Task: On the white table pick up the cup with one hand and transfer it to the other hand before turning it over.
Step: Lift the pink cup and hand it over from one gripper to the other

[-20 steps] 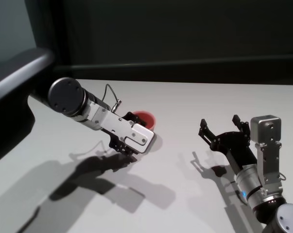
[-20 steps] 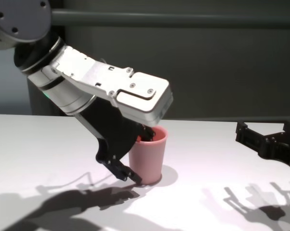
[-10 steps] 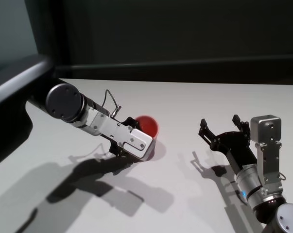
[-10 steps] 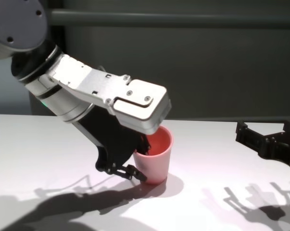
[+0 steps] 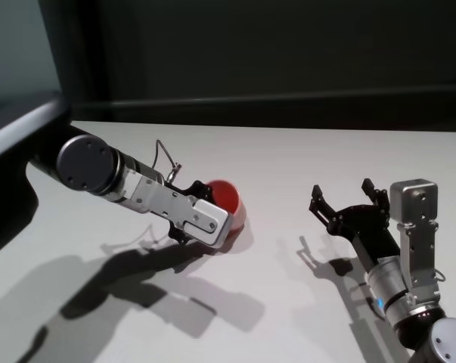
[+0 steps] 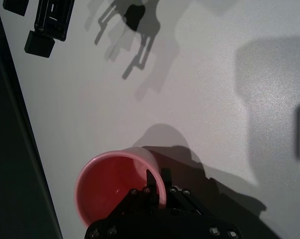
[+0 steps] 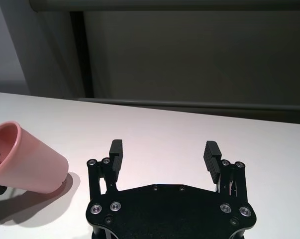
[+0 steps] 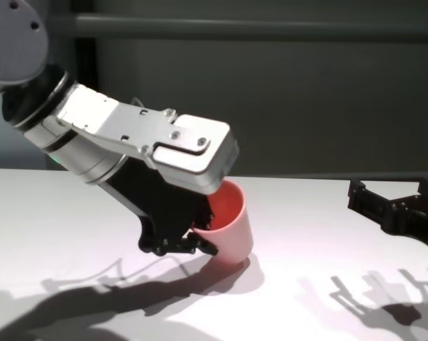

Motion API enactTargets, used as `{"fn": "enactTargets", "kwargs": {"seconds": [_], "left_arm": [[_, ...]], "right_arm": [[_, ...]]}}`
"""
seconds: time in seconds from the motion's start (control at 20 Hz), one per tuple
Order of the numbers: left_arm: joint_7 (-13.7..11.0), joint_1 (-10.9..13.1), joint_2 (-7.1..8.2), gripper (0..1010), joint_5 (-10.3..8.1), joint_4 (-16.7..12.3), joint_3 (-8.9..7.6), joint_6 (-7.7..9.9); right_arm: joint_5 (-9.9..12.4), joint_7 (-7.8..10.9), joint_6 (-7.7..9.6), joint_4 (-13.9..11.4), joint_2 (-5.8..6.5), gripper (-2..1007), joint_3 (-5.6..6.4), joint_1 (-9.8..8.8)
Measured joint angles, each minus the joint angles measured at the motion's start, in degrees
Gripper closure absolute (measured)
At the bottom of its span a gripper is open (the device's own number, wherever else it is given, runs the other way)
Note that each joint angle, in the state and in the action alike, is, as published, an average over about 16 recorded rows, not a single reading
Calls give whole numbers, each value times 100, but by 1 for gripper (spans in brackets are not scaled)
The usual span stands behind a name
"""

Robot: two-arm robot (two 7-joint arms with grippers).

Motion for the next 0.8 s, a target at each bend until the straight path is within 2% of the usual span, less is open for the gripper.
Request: {"fn": "enactTargets", "kwargs": {"seconds": [0.2, 0.4, 0.6, 0.8], "left_arm": [[352, 173, 57, 950, -265, -28, -172, -89], [749, 402, 83, 954, -623, -35, -421, -210], [1104, 666, 56, 953, -1087, 5, -739, -356], [1360, 928, -36, 954, -1630, 100, -1089, -537]], "right_arm": [[0, 0, 0, 0, 0, 3, 0, 0], [0, 0, 0, 0, 0, 3, 0, 0], [0, 0, 0, 0, 0, 3, 0, 0], [0, 0, 0, 0, 0, 3, 0, 0]]}}
